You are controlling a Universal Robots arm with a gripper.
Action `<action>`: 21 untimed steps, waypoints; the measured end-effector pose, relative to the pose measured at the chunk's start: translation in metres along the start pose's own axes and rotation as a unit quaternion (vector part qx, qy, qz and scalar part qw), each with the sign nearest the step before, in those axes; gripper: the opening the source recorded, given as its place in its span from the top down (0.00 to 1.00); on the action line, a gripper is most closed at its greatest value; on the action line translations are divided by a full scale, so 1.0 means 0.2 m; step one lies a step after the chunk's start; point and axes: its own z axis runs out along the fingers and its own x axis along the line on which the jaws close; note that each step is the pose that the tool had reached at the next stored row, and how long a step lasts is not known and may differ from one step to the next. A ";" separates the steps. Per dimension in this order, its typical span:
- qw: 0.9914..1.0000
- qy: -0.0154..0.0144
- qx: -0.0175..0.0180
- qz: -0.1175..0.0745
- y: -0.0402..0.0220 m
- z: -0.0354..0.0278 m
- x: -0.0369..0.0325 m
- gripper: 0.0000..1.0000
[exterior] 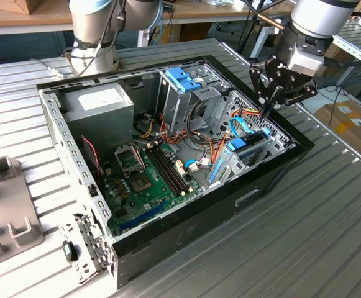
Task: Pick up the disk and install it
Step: 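Insert the second disk wire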
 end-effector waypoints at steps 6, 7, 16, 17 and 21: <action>0.999 0.003 -0.002 0.055 0.001 0.006 0.000 0.84; 0.998 0.003 -0.002 0.069 0.001 0.007 0.000 0.84; 0.992 0.006 -0.004 0.128 0.006 0.009 -0.004 0.84; 0.992 0.006 -0.004 0.128 0.008 0.009 -0.006 0.84; 0.992 0.006 -0.004 0.128 0.016 0.009 -0.011 0.84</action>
